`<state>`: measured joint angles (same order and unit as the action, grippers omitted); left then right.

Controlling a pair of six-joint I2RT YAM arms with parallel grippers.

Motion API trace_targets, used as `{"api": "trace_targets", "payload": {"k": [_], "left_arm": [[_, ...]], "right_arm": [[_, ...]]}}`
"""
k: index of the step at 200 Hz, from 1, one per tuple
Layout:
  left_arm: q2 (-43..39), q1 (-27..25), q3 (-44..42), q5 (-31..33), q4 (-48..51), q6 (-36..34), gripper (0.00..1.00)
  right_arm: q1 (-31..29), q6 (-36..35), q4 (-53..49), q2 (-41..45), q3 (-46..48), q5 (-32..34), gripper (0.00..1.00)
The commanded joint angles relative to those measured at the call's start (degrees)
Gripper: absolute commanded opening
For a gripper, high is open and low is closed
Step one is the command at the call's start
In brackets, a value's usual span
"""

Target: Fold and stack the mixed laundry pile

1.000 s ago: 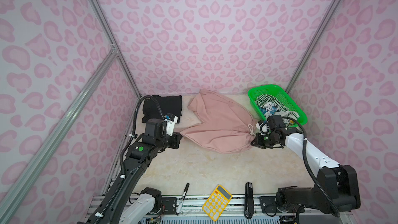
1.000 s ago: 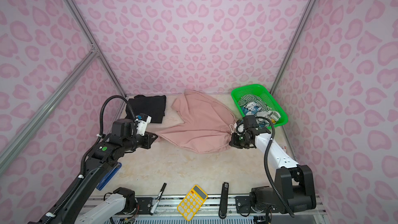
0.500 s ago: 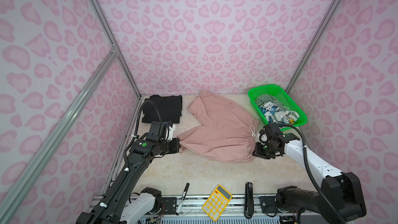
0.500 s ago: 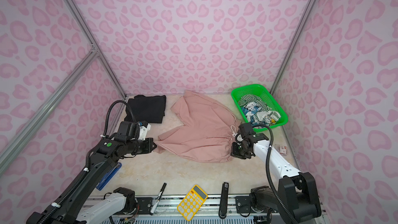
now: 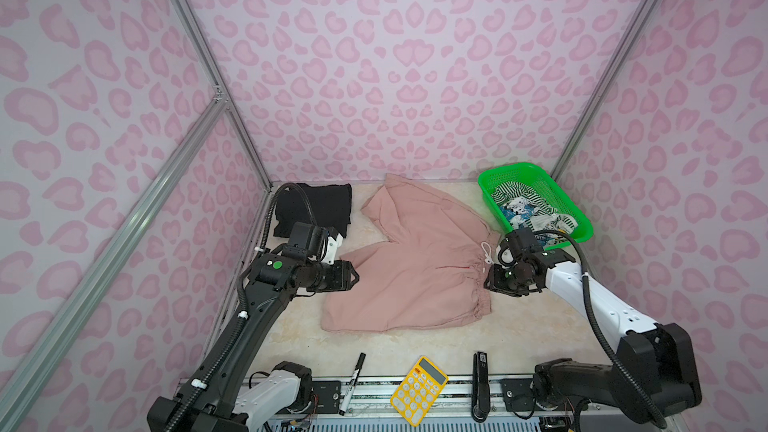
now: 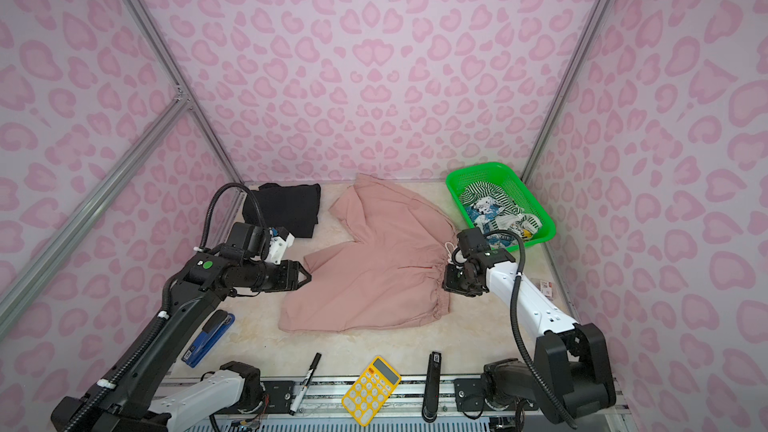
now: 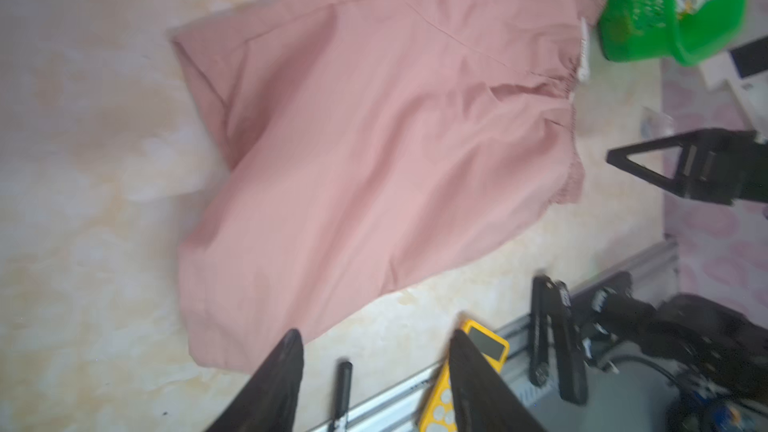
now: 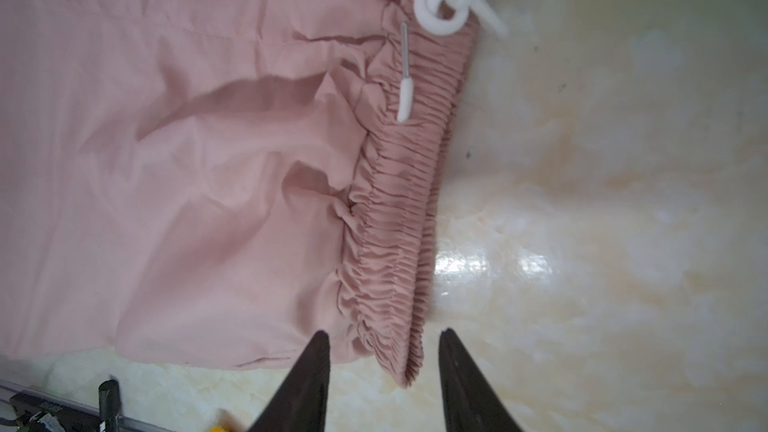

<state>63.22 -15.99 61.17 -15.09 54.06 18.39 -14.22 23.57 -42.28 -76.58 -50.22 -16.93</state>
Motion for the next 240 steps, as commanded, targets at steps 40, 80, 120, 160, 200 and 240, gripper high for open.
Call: {"api": "trace_targets", "payload": {"k": [40,80,120,160,200,240], "left_arm": [[14.4,1.4,-5.8,14.2,-18.8,7.7,0.58],[25.8,1.9,-1.5,12.6,-24.7,5.7,0.42],[30.9,1.8,2.6,6.4,-27.3,4.9,0.43],[33.4,1.5,0.5,4.1,-30.0,5.8,0.39],[36.1,1.4,6.6,1.4,-32.1,4.0,0.56],[50.1,1.4,30.2,-1.4,-32.4,-1.1,0.61]], "right_arm": [[-2.0,2.4,6.3,-5.2,3.5,5.3,0.47],[-0.8,2.9,7.8,-7.7,6.5,6.4,0.44],[2.2,3.0,7.8,-7.8,7.9,6.4,0.35],[5.7,2.2,4.9,-5.0,9.0,6.5,0.3],[6.0,1.1,1.7,-1.9,7.5,7.4,0.33],[6.4,-3.8,-1.2,-3.8,-1.4,12.9,0.44]]}}
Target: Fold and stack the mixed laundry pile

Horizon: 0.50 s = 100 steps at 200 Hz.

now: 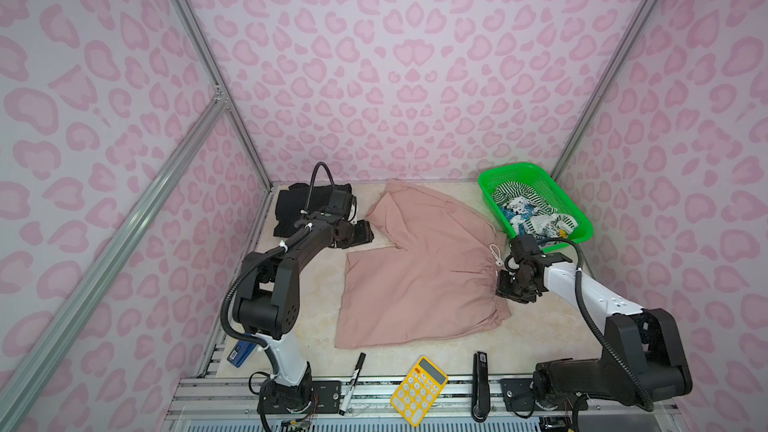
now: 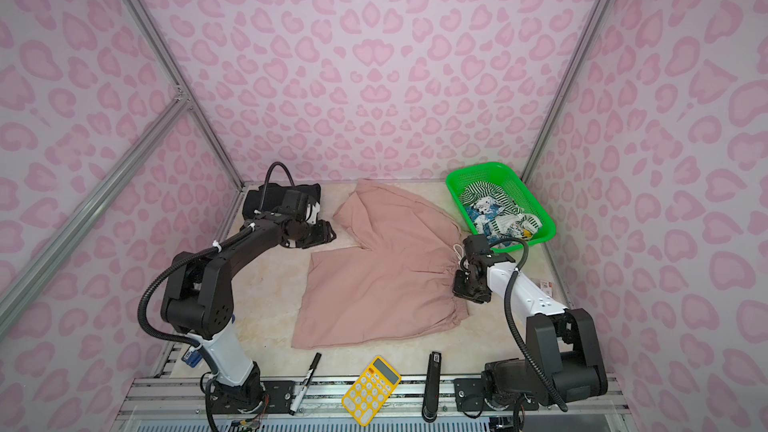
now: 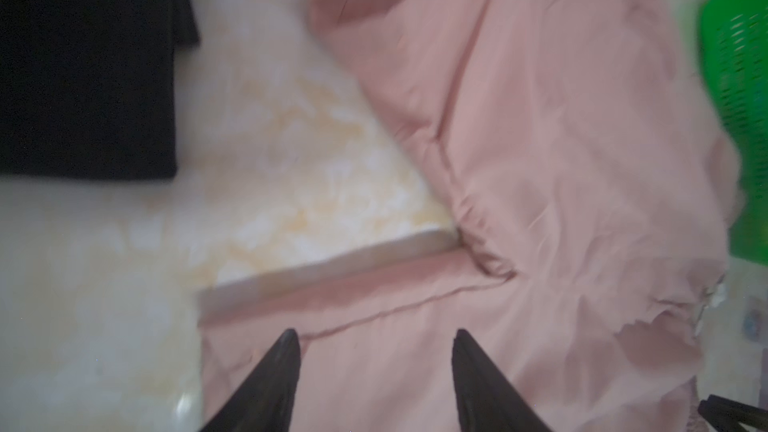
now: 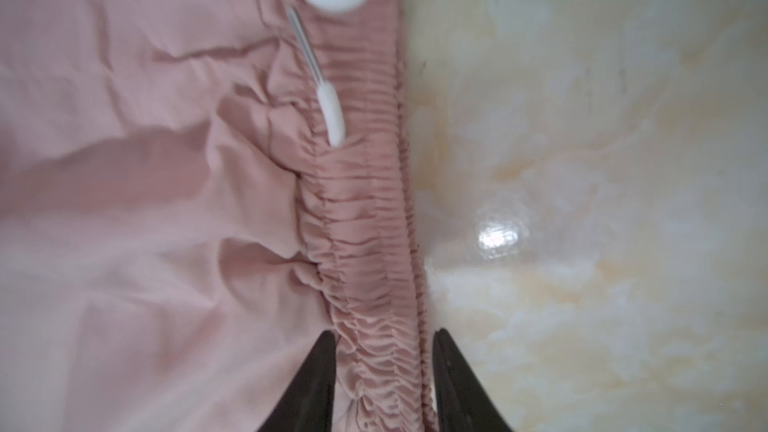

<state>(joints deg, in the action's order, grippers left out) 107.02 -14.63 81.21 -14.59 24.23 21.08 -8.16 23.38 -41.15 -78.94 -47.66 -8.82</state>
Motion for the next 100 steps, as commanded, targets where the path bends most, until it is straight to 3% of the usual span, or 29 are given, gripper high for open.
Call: {"api": "trace_targets", "payload": {"k": [1,30,51,80,100], "left_arm": [[6.7,0.1,10.8,-1.9,-2.5,-3.8,0.61],[18.0,0.4,24.9,-1.2,0.9,-6.4,0.64],[23.5,0.5,30.6,-2.1,3.9,-7.7,0.65],[24.7,0.6,30.4,-5.5,4.6,-8.6,0.62],[23.1,0.6,27.8,-6.6,4.9,-8.5,0.5]], "right_arm": [[0.4,-3.8,-2.3,-1.6,-4.3,4.9,0.44],[1.5,-6.8,-2.0,-5.5,-11.9,4.6,0.49],[2.1,-8.0,-0.9,-8.7,-16.9,4.1,0.52],[2.6,-8.2,1.1,-13.9,-22.0,4.2,0.54],[2.8,-7.1,3.9,-17.5,-23.7,5.7,0.54]]}}
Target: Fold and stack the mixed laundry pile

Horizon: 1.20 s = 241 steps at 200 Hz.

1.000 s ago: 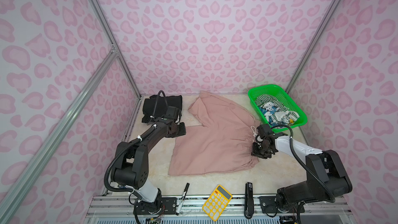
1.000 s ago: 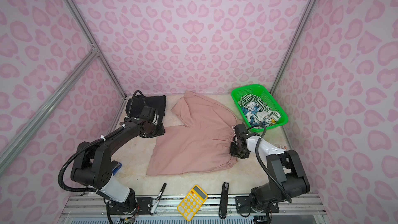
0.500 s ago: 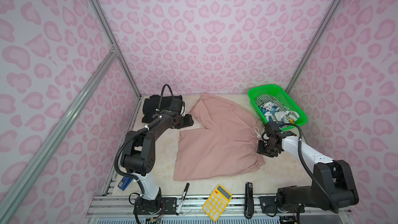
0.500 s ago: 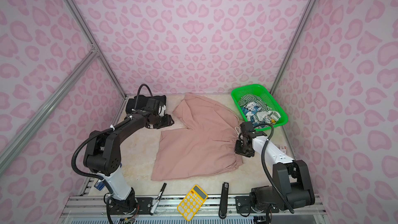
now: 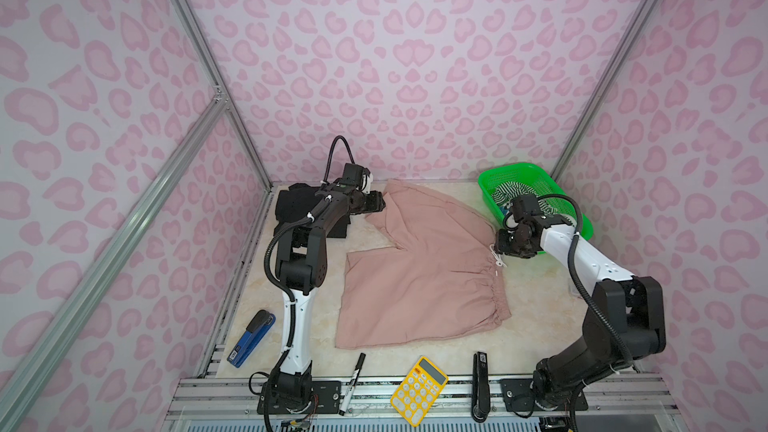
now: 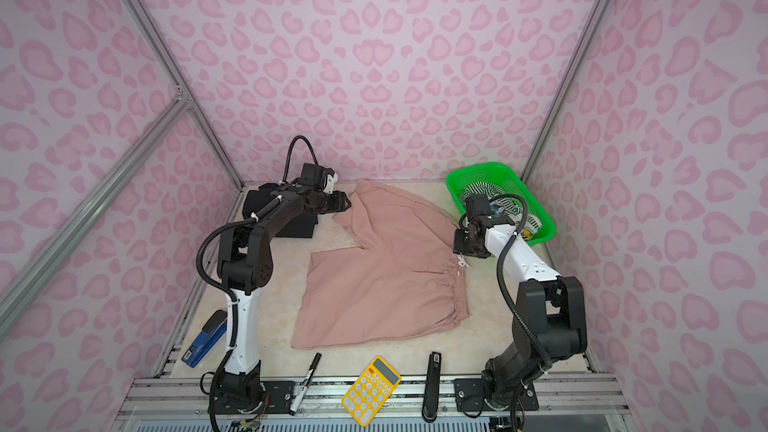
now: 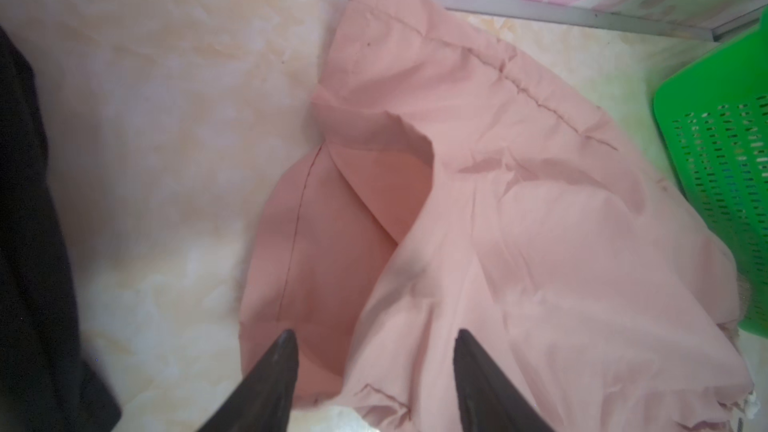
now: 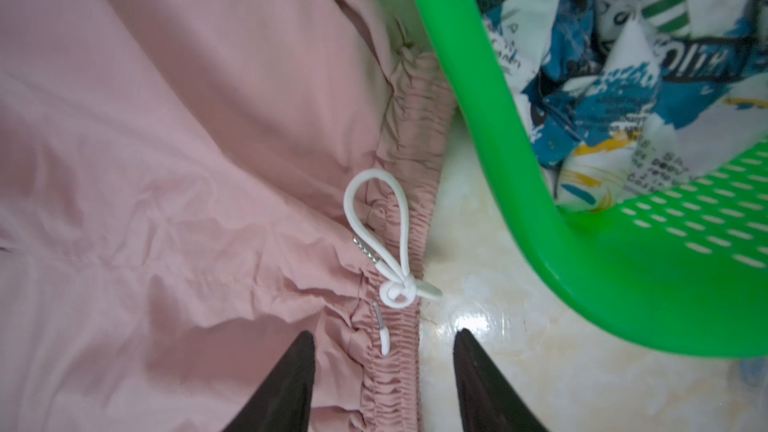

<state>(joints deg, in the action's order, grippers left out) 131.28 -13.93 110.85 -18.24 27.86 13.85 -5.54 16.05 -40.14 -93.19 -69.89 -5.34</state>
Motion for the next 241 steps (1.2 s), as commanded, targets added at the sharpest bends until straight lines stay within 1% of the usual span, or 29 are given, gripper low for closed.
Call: {"api": "trace_targets", "payload": {"k": [1,19,21,28,61,85,107,123,139,145,154,169,176,178,181,192,202,214,234,241], "left_arm": [[-1.4,-0.1,-2.0,-3.0,1.3,-1.2,0.49],[-3.6,0.2,-5.4,-3.0,2.0,-1.2,0.37],[-3.9,0.2,-5.6,-3.0,2.0,-1.1,0.34],[-4.8,0.5,-7.4,-2.9,1.9,-1.0,0.27],[-9.5,2.8,-15.4,-1.9,0.9,-0.5,0.04],[-14.0,5.2,-21.9,0.0,-0.4,0.4,0.03],[-17.3,7.6,-27.0,0.9,-1.4,-0.2,0.03],[-17.4,8.6,-27.4,2.1,0.3,-1.1,0.03],[-15.8,8.8,-25.2,3.6,3.1,-1.8,0.03],[-15.2,8.8,-24.5,3.7,3.7,-2.0,0.06],[-14.0,8.8,-23.1,3.9,4.9,-2.3,0.13],[-12.2,8.8,-21.0,3.9,8.1,-2.8,0.3],[-12.0,8.8,-20.6,3.9,9.3,-3.0,0.35],[-12.0,8.8,-20.7,3.8,9.4,-3.0,0.39],[-12.2,8.7,-20.8,3.7,9.5,-3.1,0.43],[-13.7,8.7,-21.9,3.0,9.1,-3.2,0.51],[-15.4,8.7,-22.7,2.8,8.6,-3.0,0.55],[-17.3,8.7,-22.9,3.5,8.6,-2.9,0.56],[-20.0,8.7,-22.2,7.0,9.1,-1.8,0.56],[-21.1,8.7,-22.0,8.0,9.3,-1.3,0.56]], "right_arm": [[0.2,0.3,3.0,-3.4,-1.5,2.3,0.54],[0.2,1.5,5.1,-6.9,-2.8,3.8,0.54],[0.1,1.6,5.3,-7.3,-2.9,3.9,0.54],[0.2,2.1,5.5,-8.7,-3.6,4.2,0.53],[-0.7,2.5,6.0,-12.6,-4.8,4.7,0.5],[-2.0,1.9,5.6,-13.6,-4.8,5.5,0.48],[-2.9,1.3,4.8,-14.6,-5.1,6.2,0.48],[-3.0,0.8,3.9,-16.0,-5.9,5.7,0.47],[-3.0,0.3,2.5,-18.1,-7.5,5.1,0.47],[-3.0,0.0,2.0,-18.9,-8.2,5.0,0.48],[-3.0,-0.3,1.3,-20.1,-9.3,4.9,0.48],[-3.1,-0.9,-0.5,-21.9,-11.5,4.9,0.48],[-3.2,-1.1,-1.3,-22.5,-12.4,5.4,0.48],[-3.3,-1.1,-1.5,-22.6,-12.6,5.6,0.48],[-3.4,-1.2,-1.9,-22.6,-13.0,6.0,0.48],[-4.0,-1.5,-2.5,-22.4,-13.6,7.9,0.49],[-4.8,-1.6,-2.7,-21.6,-13.9,9.9,0.48],[-5.5,-1.8,-3.1,-20.5,-14.6,12.0,0.49],[-7.3,-2.5,-3.1,-18.7,-14.7,15.8,0.5],[-8.1,-2.9,-3.3,-18.2,-16.9,16.9,0.51]]}}
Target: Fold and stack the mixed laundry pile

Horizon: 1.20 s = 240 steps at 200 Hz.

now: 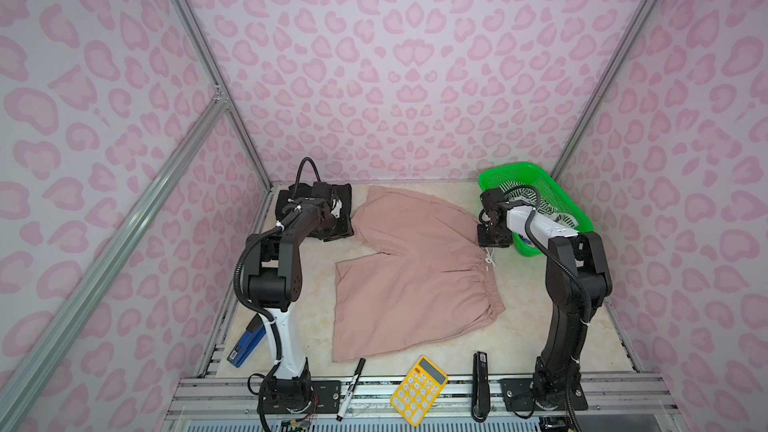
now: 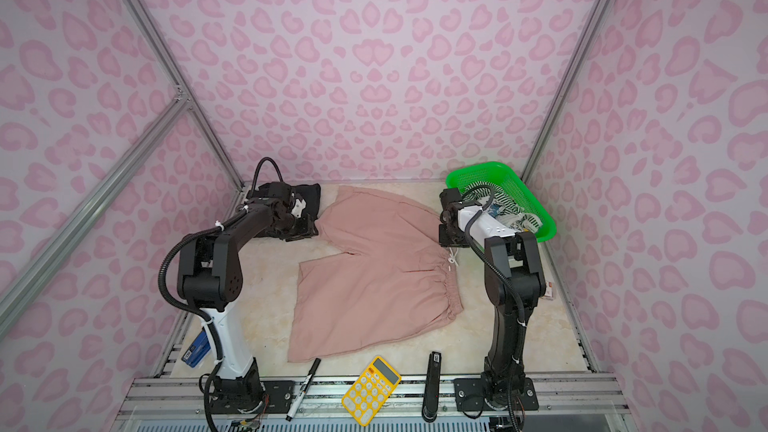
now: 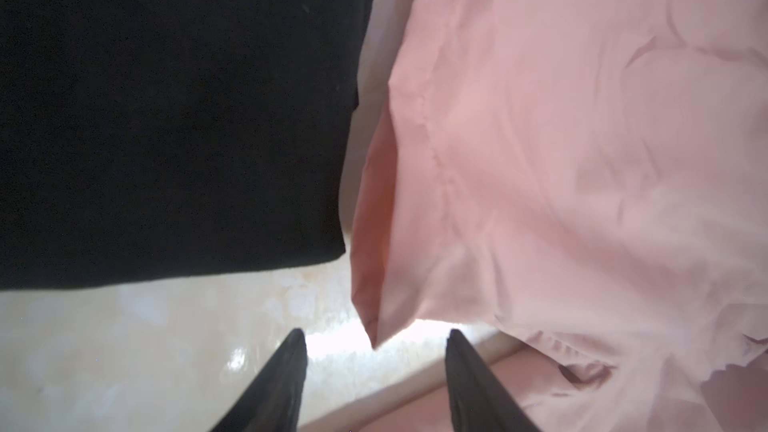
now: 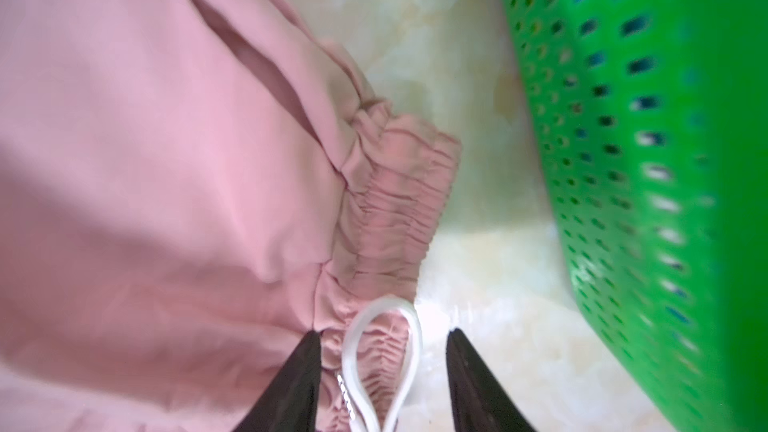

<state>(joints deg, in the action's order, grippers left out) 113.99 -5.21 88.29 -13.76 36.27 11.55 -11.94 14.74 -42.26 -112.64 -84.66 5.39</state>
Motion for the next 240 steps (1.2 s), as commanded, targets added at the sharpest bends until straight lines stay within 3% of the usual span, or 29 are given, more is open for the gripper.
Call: {"api": "trace_targets", "payload": {"k": [1,27,50,97,133,195,240], "left_arm": [[-4.0,0.0,0.6,3.6,0.8,1.0,0.56],[-8.6,-0.1,-1.1,5.2,1.6,2.9,0.6],[-14.2,0.0,-6.3,5.2,3.0,4.5,0.63],[-32.5,-1.9,-30.9,5.2,1.8,10.7,0.68],[-42.5,-6.6,-40.2,5.8,5.7,17.0,0.68],[-47.0,-15.6,-47.9,9.4,13.3,25.9,0.68],[-45.5,-17.7,-53.3,5.8,8.2,30.5,0.61]], "right_arm": [[-1.7,-1.7,-1.2,1.4,-2.2,6.3,0.51],[-3.5,-2.2,-4.2,3.2,-4.6,8.1,0.53],[-4.0,-1.5,-5.4,9.0,-1.1,3.8,0.55],[-4.3,1.5,-7.4,27.8,21.0,-6.2,0.66],[-4.3,3.2,-10.5,35.7,32.8,-10.0,0.7],[-2.4,8.0,-6.1,35.9,38.1,-13.3,0.73],[-2.3,11.0,-0.6,34.6,42.6,-16.3,0.7]]}}
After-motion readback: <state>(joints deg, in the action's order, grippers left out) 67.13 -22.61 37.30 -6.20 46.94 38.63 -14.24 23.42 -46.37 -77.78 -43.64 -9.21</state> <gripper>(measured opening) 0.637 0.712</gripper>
